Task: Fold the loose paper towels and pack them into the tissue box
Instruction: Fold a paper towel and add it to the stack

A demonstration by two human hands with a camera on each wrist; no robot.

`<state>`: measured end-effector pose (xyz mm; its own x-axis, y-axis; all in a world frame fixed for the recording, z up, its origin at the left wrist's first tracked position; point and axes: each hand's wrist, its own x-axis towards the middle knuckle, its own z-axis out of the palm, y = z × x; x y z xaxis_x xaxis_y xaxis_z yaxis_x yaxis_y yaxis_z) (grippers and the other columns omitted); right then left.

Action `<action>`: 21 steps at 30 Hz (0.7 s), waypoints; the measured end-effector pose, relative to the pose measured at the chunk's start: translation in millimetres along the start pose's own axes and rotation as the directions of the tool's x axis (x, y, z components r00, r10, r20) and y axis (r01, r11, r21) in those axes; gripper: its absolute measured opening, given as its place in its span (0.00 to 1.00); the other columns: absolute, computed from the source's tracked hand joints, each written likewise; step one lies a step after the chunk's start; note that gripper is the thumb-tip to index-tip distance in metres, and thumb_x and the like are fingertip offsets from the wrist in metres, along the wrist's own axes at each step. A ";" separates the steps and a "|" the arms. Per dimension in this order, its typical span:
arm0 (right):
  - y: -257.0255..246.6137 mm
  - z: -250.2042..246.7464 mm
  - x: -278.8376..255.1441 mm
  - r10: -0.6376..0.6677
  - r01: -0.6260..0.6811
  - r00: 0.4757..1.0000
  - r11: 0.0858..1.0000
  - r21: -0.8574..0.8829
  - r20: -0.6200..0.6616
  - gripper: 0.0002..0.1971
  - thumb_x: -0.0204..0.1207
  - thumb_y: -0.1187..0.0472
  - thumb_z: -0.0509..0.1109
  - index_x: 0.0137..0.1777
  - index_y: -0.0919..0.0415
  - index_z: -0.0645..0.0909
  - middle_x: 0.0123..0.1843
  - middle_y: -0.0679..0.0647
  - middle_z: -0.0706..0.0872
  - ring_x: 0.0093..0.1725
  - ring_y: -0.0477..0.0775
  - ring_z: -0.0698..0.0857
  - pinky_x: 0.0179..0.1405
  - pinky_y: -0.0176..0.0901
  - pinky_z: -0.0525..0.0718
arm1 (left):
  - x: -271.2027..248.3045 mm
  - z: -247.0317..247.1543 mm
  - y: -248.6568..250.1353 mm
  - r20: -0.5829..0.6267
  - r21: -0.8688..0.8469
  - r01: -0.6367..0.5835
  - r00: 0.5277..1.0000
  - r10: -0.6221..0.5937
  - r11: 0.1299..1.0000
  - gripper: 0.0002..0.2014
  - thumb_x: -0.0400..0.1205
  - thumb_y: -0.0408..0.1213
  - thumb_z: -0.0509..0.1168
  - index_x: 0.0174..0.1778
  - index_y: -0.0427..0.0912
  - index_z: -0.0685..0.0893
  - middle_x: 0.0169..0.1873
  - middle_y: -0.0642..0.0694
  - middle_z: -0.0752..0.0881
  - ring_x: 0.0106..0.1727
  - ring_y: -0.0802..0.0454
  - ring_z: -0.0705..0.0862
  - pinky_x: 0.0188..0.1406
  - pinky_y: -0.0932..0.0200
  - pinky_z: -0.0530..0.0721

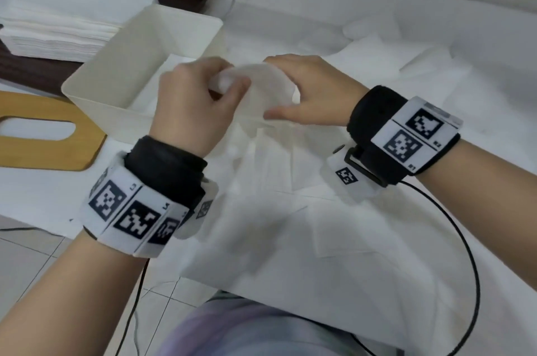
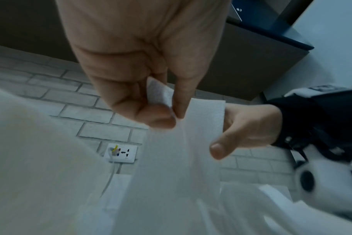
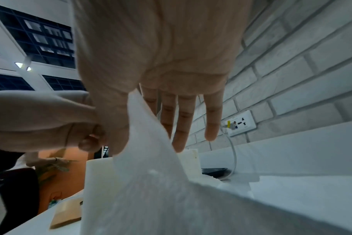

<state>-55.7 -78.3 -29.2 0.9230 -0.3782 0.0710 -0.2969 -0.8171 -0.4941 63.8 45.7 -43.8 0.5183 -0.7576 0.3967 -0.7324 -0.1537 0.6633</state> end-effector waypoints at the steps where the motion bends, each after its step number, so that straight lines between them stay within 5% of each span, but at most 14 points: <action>1: 1.2 -1.6 -1.7 0.021 -0.014 0.996 0.997 0.076 -0.084 0.11 0.74 0.59 0.72 0.55 0.58 0.81 0.46 0.46 0.80 0.45 0.47 0.79 0.46 0.34 0.75 | 4.4 -0.9 3.7 -0.046 -0.029 -0.033 0.998 0.031 0.999 0.08 0.79 0.43 0.67 0.42 0.42 0.84 0.30 0.52 0.80 0.28 0.60 0.74 0.31 0.69 0.68; 3: 3.2 -5.7 -4.3 0.096 -0.031 0.972 0.958 0.286 -0.217 0.02 0.77 0.60 0.69 0.48 0.53 0.81 0.41 0.46 0.82 0.41 0.45 0.82 0.42 0.29 0.76 | 10.1 -5.0 11.9 -0.143 -0.133 -0.085 0.987 0.066 0.987 0.10 0.78 0.47 0.67 0.41 0.44 0.82 0.31 0.56 0.79 0.28 0.65 0.73 0.30 0.72 0.67; 6: 2.8 -16.7 -10.0 0.176 0.016 0.940 0.834 0.551 -0.293 0.03 0.78 0.61 0.67 0.49 0.54 0.80 0.44 0.45 0.86 0.45 0.42 0.87 0.49 0.38 0.87 | 11.5 -10.7 17.6 -0.225 -0.168 -0.170 0.966 0.130 0.971 0.14 0.76 0.51 0.68 0.53 0.53 0.75 0.44 0.67 0.77 0.45 0.71 0.75 0.46 0.73 0.70; 9: -3.9 -29.0 -18.5 0.132 0.092 0.950 0.745 0.661 -0.282 0.04 0.80 0.64 0.65 0.48 0.56 0.79 0.47 0.50 0.86 0.48 0.46 0.89 0.46 0.43 0.88 | 9.6 -13.3 17.0 -0.071 -0.300 -0.086 0.995 0.068 0.950 0.19 0.75 0.47 0.71 0.57 0.52 0.72 0.50 0.66 0.78 0.51 0.75 0.78 0.52 0.77 0.73; 11: -5.4 -33.3 -23.9 0.133 0.083 0.957 0.729 0.679 -0.259 0.03 0.80 0.63 0.64 0.51 0.58 0.79 0.50 0.52 0.87 0.49 0.49 0.89 0.45 0.42 0.88 | 5.1 -12.3 13.5 0.041 -0.410 -0.018 0.998 0.039 0.912 0.08 0.77 0.40 0.71 0.49 0.49 0.80 0.41 0.66 0.86 0.43 0.74 0.83 0.43 0.76 0.77; 13: -2.7 -32.3 -28.3 0.146 0.016 0.963 0.809 0.588 -0.226 0.06 0.79 0.60 0.67 0.53 0.58 0.78 0.50 0.52 0.86 0.47 0.51 0.89 0.45 0.41 0.88 | -1.7 -13.1 8.8 0.087 -0.412 0.020 0.996 0.018 0.911 0.07 0.80 0.36 0.68 0.38 0.52 0.81 0.28 0.70 0.86 0.32 0.73 0.82 0.33 0.76 0.76; 15: 4.0 -23.1 -35.2 0.131 -0.076 0.983 0.929 0.361 -0.129 0.07 0.76 0.59 0.70 0.51 0.53 0.76 0.45 0.46 0.83 0.43 0.49 0.86 0.41 0.33 0.84 | -8.8 -13.6 1.2 0.099 -0.400 0.058 0.995 -0.020 0.915 0.10 0.80 0.36 0.66 0.35 0.55 0.80 0.26 0.70 0.85 0.29 0.72 0.81 0.29 0.75 0.75; 17: 9.4 -7.9 -45.3 0.084 -0.090 0.993 0.993 0.070 0.083 0.12 0.73 0.59 0.72 0.55 0.53 0.77 0.48 0.46 0.80 0.48 0.51 0.83 0.49 0.39 0.82 | -14.2 -14.1 -9.1 0.109 -0.398 0.113 0.991 -0.076 0.910 0.11 0.80 0.35 0.63 0.36 0.57 0.81 0.27 0.70 0.85 0.30 0.72 0.81 0.30 0.74 0.77; 18: 10.1 1.6 -50.7 0.052 -0.035 0.968 0.997 -0.073 0.246 0.15 0.72 0.60 0.72 0.58 0.53 0.78 0.53 0.47 0.79 0.53 0.51 0.80 0.56 0.44 0.79 | -16.5 -14.1 -12.5 0.113 -0.400 0.145 0.988 -0.108 0.905 0.12 0.80 0.33 0.62 0.37 0.57 0.81 0.28 0.70 0.85 0.31 0.72 0.82 0.31 0.74 0.77; 21: 6.1 28.8 -62.2 0.042 0.233 0.772 0.910 -0.343 0.634 0.24 0.72 0.60 0.70 0.68 0.46 0.74 0.69 0.48 0.71 0.66 0.53 0.68 0.65 0.46 0.69 | -23.4 -13.2 -18.2 0.161 -0.391 0.228 0.971 -0.177 0.892 0.12 0.74 0.32 0.59 0.39 0.57 0.82 0.30 0.67 0.86 0.33 0.70 0.82 0.35 0.72 0.79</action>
<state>-107.9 -47.3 -61.6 0.8557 -0.0504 -0.5150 -0.1393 -0.9809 -0.1355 70.8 74.6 -56.8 0.5616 -0.8107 0.1654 -0.3626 -0.0615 0.9299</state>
